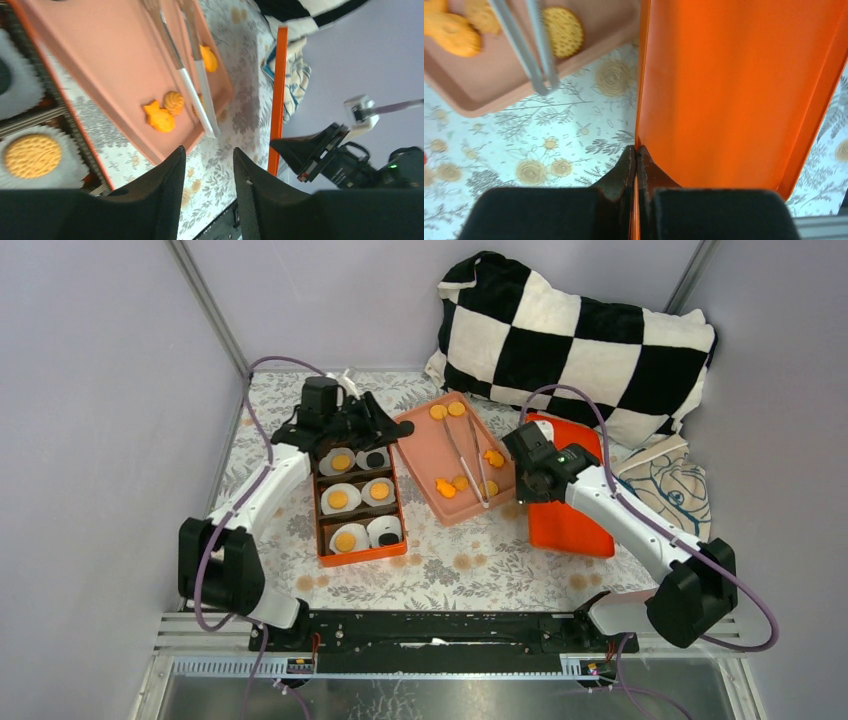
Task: Pack the cookies
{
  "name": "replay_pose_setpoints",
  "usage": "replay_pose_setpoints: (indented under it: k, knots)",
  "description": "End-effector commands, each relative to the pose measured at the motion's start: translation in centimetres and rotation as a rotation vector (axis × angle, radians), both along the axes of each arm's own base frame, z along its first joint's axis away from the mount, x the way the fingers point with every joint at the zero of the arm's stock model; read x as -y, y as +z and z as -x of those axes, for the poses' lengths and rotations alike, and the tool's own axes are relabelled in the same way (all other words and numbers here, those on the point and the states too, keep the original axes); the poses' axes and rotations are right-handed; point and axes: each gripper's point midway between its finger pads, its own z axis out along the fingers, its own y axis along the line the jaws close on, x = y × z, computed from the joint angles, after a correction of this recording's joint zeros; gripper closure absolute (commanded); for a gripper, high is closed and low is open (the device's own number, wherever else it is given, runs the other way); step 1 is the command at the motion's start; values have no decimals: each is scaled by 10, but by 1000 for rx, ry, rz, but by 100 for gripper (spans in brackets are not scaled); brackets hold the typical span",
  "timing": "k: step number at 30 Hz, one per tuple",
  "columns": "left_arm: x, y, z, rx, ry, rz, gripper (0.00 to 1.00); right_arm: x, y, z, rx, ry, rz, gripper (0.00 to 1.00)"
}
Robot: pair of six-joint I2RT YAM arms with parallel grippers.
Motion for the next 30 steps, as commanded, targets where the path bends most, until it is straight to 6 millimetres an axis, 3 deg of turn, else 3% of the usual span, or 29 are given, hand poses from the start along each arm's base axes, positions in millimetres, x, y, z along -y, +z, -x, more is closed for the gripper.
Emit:
replay_pose_setpoints:
  k: [1,6,11,16,25,30]
  knots:
    - [47,13,4,61,-182,71,53,-20,49,-12,86,171,-48,100]
    - [84,22,13,114,-248,71,36,-57,63,-28,101,288,-163,100]
    - [115,29,18,140,-313,125,32,-94,60,-34,86,391,-283,100]
    - [129,20,12,138,-334,172,31,-112,53,-33,59,457,-301,100]
    - [142,-22,21,50,-364,139,30,-147,75,-37,90,546,-344,100]
    - [144,-34,19,27,-360,126,30,-167,84,-32,93,595,-364,100]
